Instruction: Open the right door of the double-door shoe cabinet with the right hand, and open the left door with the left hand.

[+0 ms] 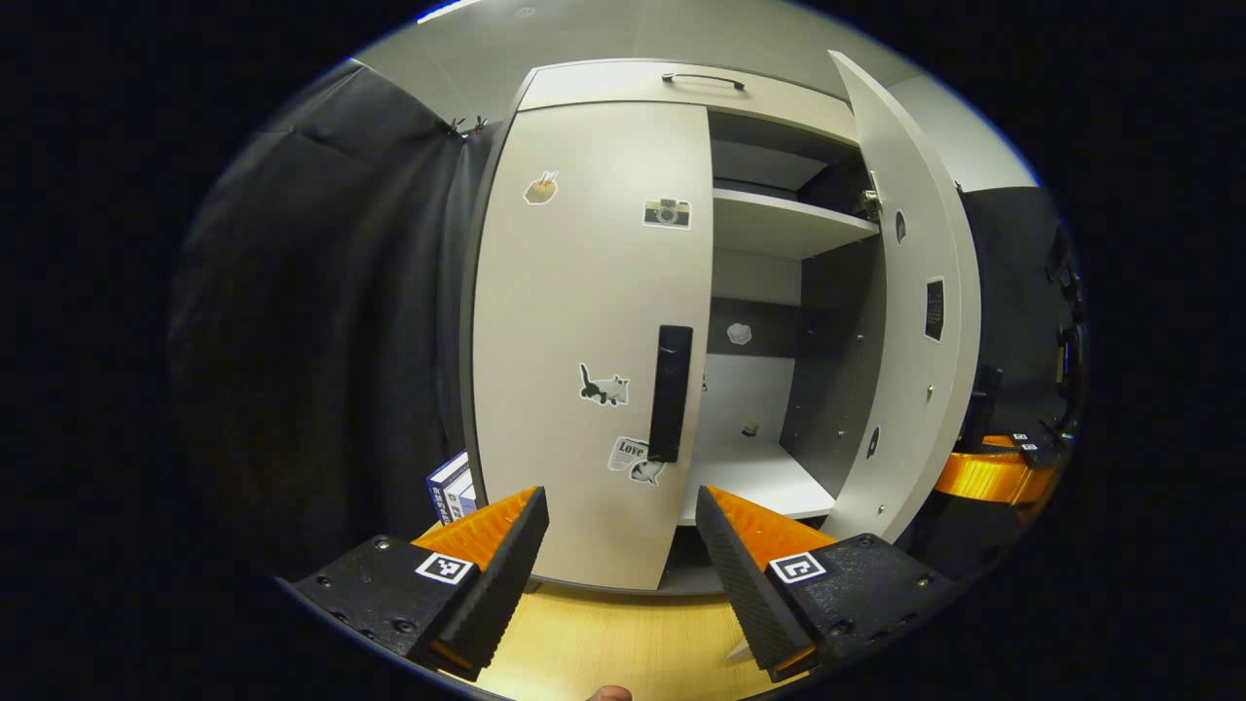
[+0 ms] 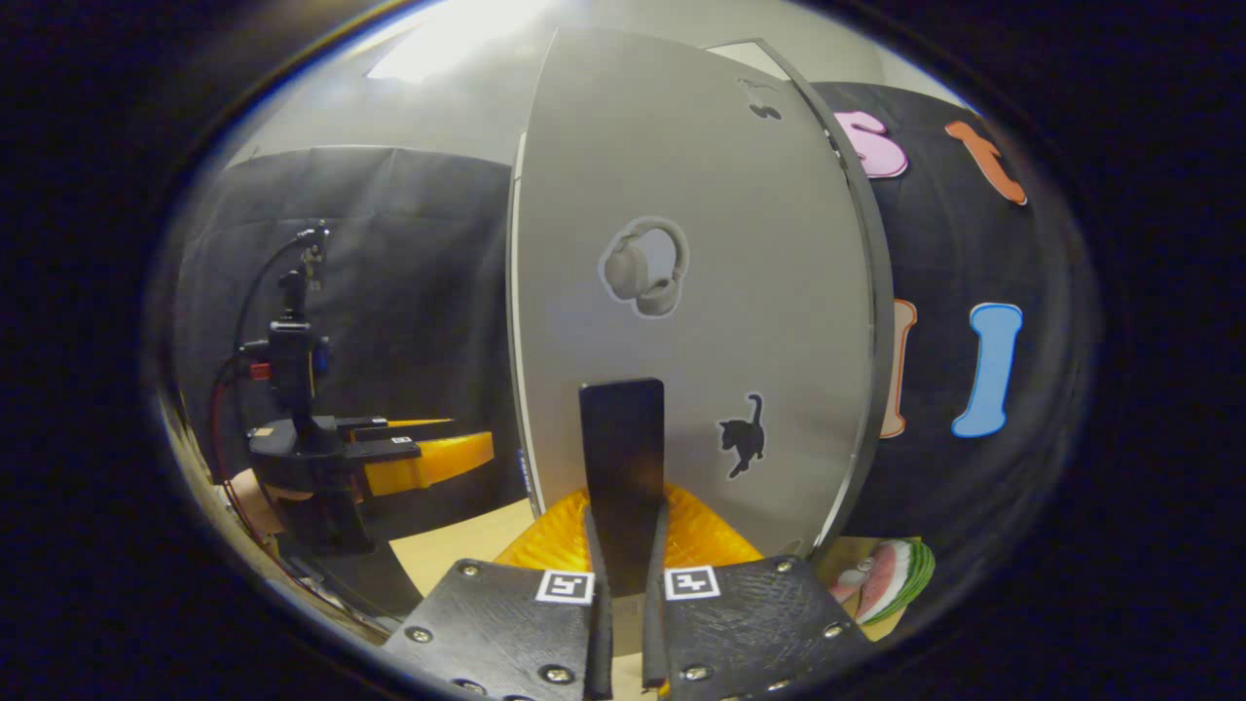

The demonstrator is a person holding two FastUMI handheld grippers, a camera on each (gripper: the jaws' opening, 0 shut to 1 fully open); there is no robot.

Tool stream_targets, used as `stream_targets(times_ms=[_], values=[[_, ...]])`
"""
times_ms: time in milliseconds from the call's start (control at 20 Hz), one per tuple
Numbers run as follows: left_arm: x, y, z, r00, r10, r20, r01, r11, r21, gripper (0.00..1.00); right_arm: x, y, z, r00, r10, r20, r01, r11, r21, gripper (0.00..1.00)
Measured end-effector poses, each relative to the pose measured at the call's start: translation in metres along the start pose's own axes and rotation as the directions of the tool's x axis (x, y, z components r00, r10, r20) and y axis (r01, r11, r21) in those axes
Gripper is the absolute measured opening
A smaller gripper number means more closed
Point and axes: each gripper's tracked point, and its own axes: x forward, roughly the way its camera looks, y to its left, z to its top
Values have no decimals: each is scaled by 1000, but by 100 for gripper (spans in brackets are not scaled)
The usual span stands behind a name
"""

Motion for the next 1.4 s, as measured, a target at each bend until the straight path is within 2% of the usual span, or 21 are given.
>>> stream_targets(times_ms=[250, 550, 800, 850, 900, 1000, 1300, 1400], values=[[-10, -5, -6, 1000, 26, -10, -26, 1000, 4, 95, -8, -6, 1, 996, 92, -10, -91, 995, 30, 12], [-17, -20, -8, 999, 35, -13, -35, 999, 9, 95, -22, -24, 3, 992, 126, -12, -126, 991, 34, 12], [-19, -38, -11, 1000, 19, -12, -19, 1000, -7, 95, -36, -56, 8, 996, 94, 8, -94, 995, 45, 12], [-18, -43, -12, 1000, 11, -16, -11, 1000, -10, 95, -40, -57, 7, 996, 87, 14, -88, 995, 41, 17], [-17, -48, -12, 1000, 4, -17, -4, 1000, -12, 95, -44, -61, 8, 997, 80, 19, -81, 996, 45, 12], [-16, -54, -11, 1000, -5, -13, 5, 1000, -12, 95, -50, -71, 7, 998, 62, 32, -64, 996, 59, 12], [-11, -64, -9, 1000, -27, -9, 27, 1000, -4, 95, -52, -72, 5, 997, 54, 46, -56, 997, 53, 11], [-7, -64, -10, 999, -30, -14, 30, 1000, -1, 95, -53, -72, 4, 998, 48, 50, -51, 997, 61, 14]])
